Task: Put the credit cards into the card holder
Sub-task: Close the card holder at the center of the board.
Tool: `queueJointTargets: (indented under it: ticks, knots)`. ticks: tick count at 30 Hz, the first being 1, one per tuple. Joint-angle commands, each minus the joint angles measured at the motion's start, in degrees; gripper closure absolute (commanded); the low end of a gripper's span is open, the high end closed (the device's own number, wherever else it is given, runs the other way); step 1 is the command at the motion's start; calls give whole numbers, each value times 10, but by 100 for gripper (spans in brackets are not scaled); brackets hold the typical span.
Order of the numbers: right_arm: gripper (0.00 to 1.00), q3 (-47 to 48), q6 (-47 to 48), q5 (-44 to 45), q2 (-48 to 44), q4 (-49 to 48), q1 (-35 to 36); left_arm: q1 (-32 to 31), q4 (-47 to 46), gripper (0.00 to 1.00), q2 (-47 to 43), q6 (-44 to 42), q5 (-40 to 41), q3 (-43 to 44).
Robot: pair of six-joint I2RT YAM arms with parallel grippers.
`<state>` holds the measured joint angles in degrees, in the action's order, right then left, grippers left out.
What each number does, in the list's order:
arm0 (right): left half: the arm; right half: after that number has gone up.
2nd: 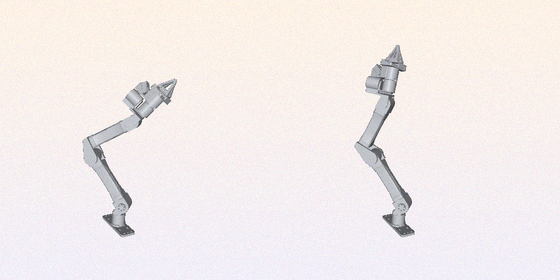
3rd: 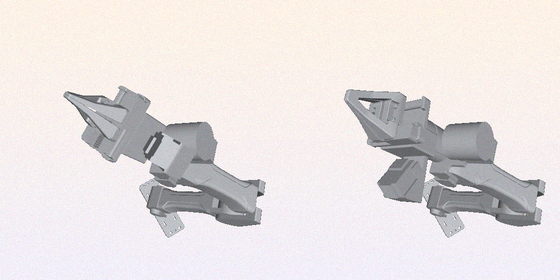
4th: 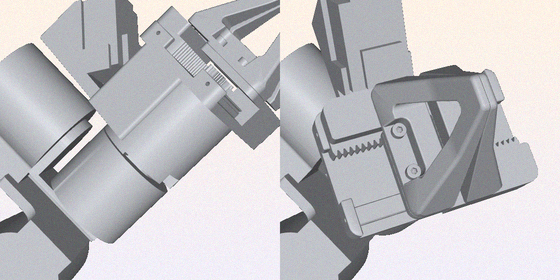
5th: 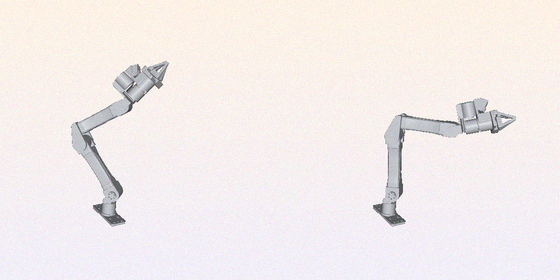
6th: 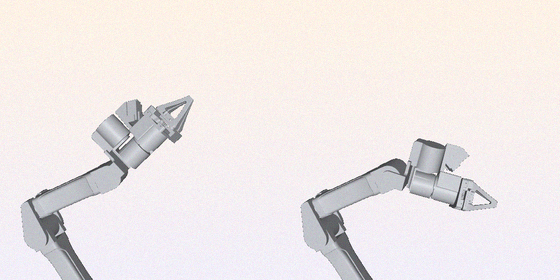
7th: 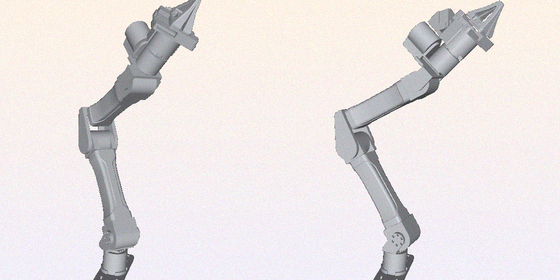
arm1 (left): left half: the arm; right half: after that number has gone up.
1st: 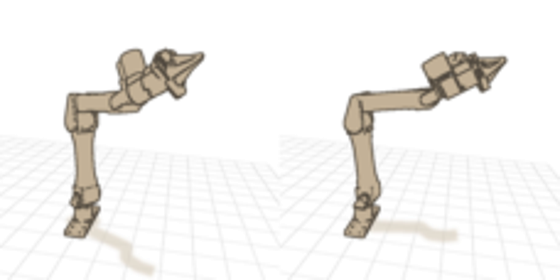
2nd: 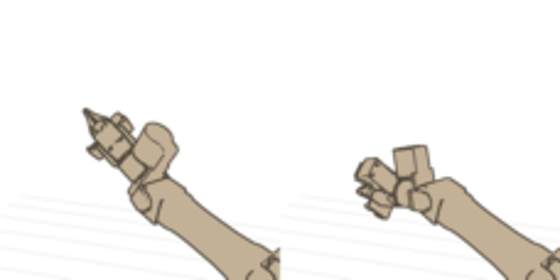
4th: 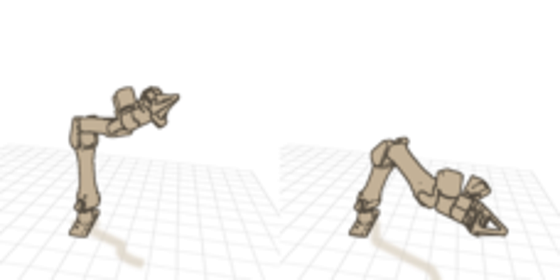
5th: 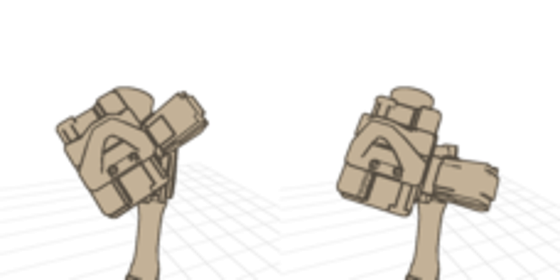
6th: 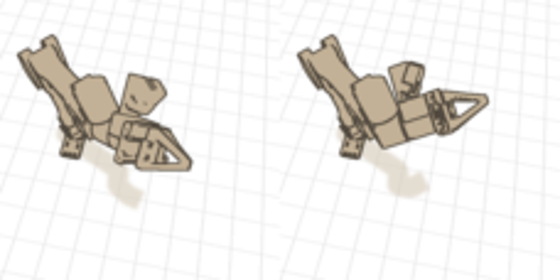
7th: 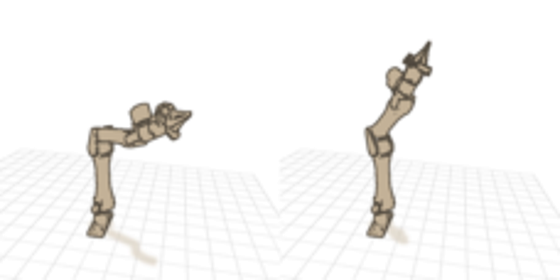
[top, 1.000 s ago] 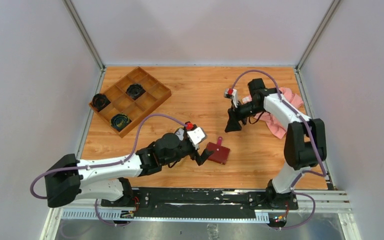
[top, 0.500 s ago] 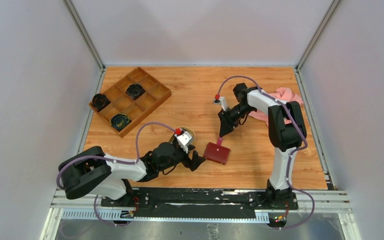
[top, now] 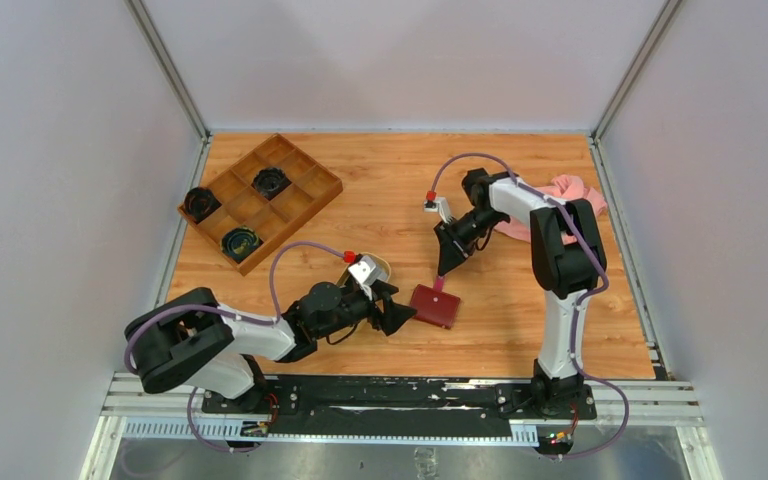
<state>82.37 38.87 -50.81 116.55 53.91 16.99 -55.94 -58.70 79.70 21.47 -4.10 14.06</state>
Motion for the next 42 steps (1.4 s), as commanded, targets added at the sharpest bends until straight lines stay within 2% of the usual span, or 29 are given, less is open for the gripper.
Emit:
queueJointTargets:
  ticks: [1, 24, 42]
  knots:
    - [74, 16, 23, -11, 12, 37, 9, 3, -29, 23, 10, 2, -4, 2]
    - [83, 29, 45, -4, 26, 64, 8, 7, -40, 23, 25, 7, -17, 5]
    - [84, 30, 45, -12, 25, 68, -3, 8, -44, 24, 35, 8, -26, 9]
